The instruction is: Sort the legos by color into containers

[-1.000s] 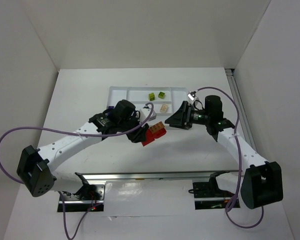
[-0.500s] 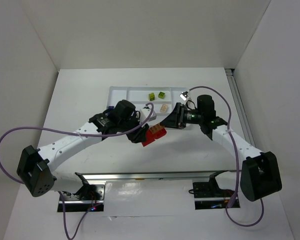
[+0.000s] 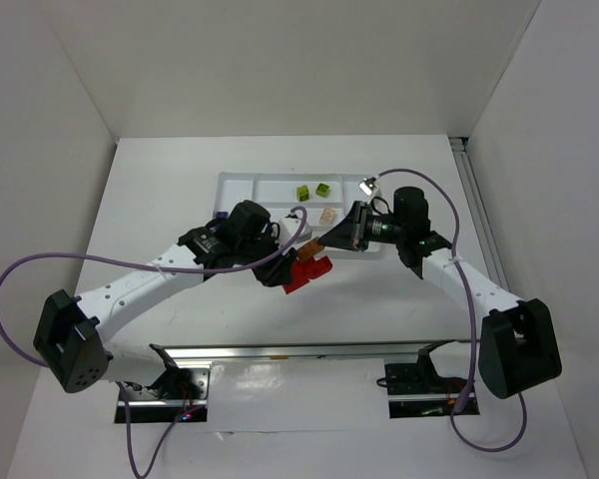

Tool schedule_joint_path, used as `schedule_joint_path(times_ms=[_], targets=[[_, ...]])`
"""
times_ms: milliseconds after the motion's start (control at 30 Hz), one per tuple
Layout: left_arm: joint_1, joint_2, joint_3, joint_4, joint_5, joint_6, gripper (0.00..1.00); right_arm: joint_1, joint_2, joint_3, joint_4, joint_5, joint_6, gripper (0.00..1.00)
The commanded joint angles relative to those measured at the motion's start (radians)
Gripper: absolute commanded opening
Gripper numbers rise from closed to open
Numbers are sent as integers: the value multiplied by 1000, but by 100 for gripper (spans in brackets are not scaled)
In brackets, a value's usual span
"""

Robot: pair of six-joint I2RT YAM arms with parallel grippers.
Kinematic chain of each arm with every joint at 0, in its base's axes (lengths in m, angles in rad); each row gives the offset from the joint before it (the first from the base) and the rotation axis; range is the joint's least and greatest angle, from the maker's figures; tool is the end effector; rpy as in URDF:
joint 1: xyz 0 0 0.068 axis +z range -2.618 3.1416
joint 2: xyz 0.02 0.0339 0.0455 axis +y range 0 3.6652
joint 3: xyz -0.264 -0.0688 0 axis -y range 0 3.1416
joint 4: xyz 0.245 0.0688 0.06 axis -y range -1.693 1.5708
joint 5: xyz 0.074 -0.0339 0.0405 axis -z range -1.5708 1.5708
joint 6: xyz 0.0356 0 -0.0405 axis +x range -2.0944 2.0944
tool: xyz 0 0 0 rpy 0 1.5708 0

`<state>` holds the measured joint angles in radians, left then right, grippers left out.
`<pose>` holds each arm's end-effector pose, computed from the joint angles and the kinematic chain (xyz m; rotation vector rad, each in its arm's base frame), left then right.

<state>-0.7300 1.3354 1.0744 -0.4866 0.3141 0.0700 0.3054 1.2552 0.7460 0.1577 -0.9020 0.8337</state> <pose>0.2085 -0.2014 0.2916 1.0741 2.1196 -0.6905 0.2505 0.1082 0.2643 -0.1320 2.1263 1.5831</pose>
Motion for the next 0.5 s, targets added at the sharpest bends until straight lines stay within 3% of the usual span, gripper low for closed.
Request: schedule_joint_path(times_ms=[0,467], targets=[[0,-5,-8,42,23,-16,0,8,-20,3,74,2,22,7],[0,-5,-8,42,5,-16,0,-58,-57,53,-39,35,-35,2]])
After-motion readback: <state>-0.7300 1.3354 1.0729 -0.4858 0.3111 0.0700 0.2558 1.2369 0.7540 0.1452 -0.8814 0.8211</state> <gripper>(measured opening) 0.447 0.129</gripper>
